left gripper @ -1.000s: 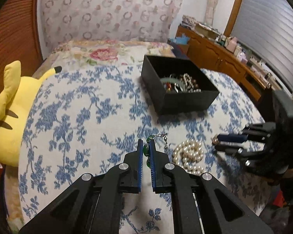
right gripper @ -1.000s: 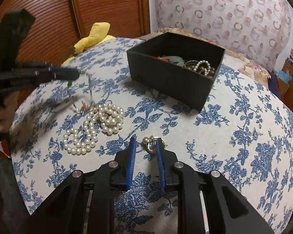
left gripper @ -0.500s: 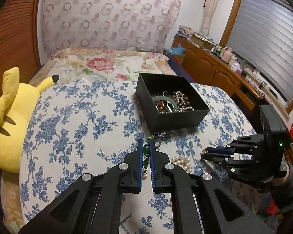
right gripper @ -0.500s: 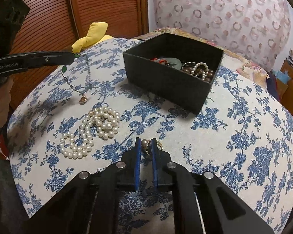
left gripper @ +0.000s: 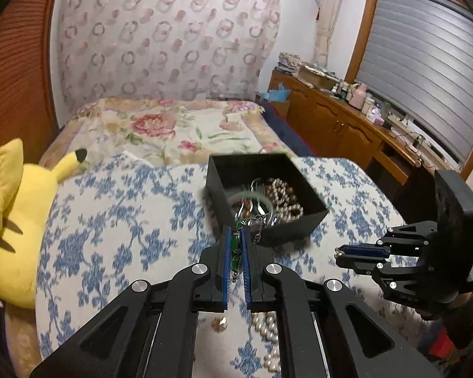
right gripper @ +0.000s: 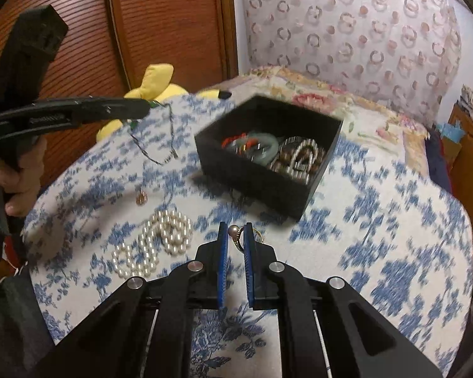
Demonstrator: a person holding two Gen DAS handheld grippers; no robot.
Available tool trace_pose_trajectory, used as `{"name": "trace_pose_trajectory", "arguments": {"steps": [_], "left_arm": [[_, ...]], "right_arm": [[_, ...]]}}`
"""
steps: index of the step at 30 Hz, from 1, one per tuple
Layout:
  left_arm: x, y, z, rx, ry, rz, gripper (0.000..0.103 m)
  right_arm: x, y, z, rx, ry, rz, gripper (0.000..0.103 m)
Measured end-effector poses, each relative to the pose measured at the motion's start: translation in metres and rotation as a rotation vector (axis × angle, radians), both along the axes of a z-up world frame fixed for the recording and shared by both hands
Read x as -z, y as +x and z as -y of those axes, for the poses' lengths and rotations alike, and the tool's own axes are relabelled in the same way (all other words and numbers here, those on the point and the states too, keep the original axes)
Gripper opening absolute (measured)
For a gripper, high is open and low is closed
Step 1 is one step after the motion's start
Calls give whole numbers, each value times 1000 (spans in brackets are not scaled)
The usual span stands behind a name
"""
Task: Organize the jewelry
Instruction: 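Lower the chain into the box with the left gripper while the right drops the ring in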
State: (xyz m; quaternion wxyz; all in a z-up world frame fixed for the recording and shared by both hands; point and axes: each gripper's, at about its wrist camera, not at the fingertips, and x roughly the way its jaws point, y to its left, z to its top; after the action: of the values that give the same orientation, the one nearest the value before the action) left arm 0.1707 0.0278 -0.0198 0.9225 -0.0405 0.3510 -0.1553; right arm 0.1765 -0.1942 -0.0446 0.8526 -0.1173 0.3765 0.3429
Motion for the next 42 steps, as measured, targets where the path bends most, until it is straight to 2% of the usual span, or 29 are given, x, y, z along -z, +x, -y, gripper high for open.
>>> {"name": "trace_pose_trajectory", "arguments": {"steps": [5, 9, 20, 27, 32, 34, 36, 39, 42], "left_arm": [[-15, 13, 9, 27, -1, 53, 6], [-19, 31, 18, 47, -7, 76, 6], [0, 81, 36, 56, 30, 36, 6], [5, 92, 43, 47, 68, 25, 6], [6, 93, 43, 38, 70, 17, 17], [7, 94, 43, 28, 72, 17, 29], [8, 94, 39, 17, 71, 12, 33], [11, 91, 33, -3, 79, 6, 47], [14, 86, 24, -23, 77, -2, 51]], "right_arm": [[-19, 16, 0, -5, 35, 56, 11], [-20, 34, -4, -4, 56, 82, 11], [-10, 79, -12, 5, 62, 71, 11], [-6, 98, -12, 6, 66, 59, 11], [-3, 108, -12, 12, 66, 54, 11], [-2, 112, -13, 12, 68, 53, 11], [-2, 117, -14, 11, 69, 52, 12], [-2, 123, -18, 8, 74, 49, 12], [-3, 127, -23, 3, 74, 53, 12]]}}
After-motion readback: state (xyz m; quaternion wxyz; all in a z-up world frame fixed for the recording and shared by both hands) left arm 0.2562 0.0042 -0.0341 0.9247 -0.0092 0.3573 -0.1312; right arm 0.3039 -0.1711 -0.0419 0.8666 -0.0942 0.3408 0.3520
